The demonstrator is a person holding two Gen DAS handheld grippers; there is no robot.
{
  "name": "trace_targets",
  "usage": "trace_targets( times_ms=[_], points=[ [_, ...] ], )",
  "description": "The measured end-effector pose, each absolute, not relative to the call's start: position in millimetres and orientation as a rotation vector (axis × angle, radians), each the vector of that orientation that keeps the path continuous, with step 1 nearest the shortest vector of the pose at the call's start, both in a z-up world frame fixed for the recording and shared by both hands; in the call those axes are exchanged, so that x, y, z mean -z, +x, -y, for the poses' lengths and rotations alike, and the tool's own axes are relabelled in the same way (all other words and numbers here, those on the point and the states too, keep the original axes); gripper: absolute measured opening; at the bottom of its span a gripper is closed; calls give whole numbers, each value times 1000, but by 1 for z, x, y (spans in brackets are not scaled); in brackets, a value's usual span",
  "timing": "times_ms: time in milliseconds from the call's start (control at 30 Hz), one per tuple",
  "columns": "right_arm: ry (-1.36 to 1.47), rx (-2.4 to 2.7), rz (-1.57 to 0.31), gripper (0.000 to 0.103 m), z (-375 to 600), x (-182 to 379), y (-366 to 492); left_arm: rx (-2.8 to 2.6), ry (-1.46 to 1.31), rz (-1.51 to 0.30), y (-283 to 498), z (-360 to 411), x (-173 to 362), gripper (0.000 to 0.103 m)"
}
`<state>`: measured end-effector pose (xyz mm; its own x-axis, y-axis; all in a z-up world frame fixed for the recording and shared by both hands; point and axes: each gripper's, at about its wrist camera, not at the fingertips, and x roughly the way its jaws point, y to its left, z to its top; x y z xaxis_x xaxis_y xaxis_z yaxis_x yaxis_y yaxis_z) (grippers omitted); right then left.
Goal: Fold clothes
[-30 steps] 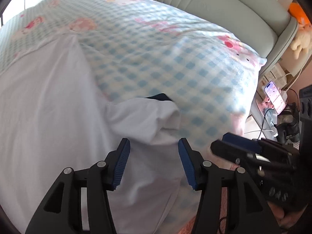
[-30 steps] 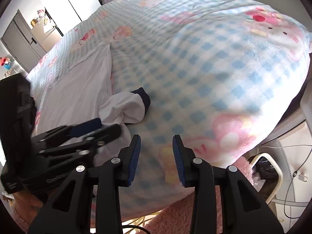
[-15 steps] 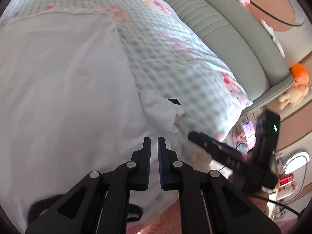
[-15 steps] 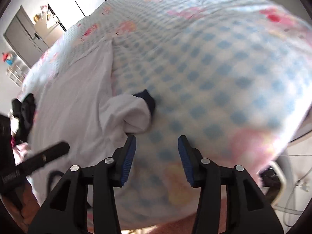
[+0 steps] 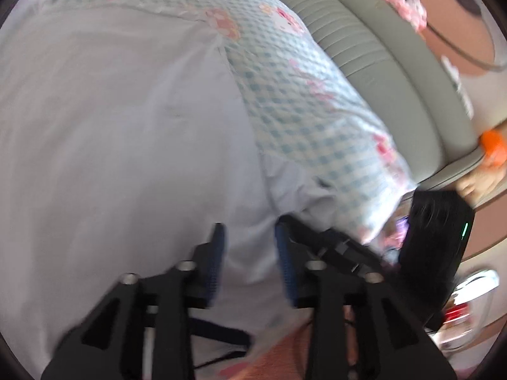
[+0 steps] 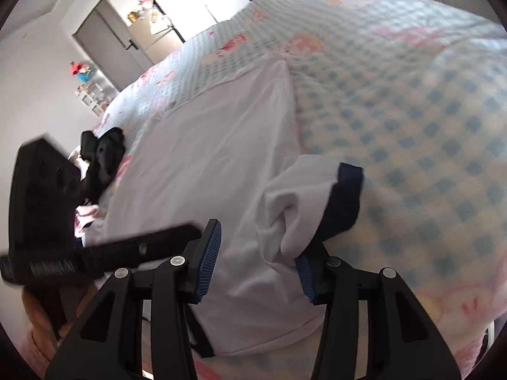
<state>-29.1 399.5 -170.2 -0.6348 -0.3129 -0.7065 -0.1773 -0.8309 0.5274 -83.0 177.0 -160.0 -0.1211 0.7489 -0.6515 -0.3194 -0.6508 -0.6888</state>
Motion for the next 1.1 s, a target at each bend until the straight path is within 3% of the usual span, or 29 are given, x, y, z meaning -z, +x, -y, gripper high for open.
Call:
trace_targets(
  times_ms=[233, 500, 533, 567, 600, 733, 833, 1033, 1067, 1100],
  points=[
    [1238, 2716, 899, 44, -401, 155, 5, -1837, -1352, 282, -95, -234, 140, 50],
    [1389, 2945, 782, 44, -441, 143, 24, -1835, -1387, 99, -86, -294, 155, 49],
    [1402, 2921, 793, 44, -445, 144, 25, -1849, -1384, 75, -84, -298, 158, 45],
    [1411, 2887, 815, 44, -445, 148, 23, -1871, -1383, 46, -83, -299, 160, 17],
    [1415, 2869, 807, 44, -442, 151, 20, -1880, -1389, 50, -84, -298, 161, 10],
    [1434, 2814, 775, 46, -428, 160, 6, -1878, -1290, 381, -90, -245, 135, 9],
    [1508, 2796, 744, 50, -418, 170, -11, -1983, -1264, 502, -95, -196, 126, 8],
    [1509, 2725, 655, 50, -383, 178, -36, -1977, -1283, 416, -85, -162, 128, 8],
    [1472, 2698, 681, 50, -379, 177, -37, -1957, -1279, 393, -82, -166, 127, 13],
    [1439, 2675, 701, 50, -376, 177, -38, -1935, -1277, 376, -80, -170, 127, 27]
  ],
)
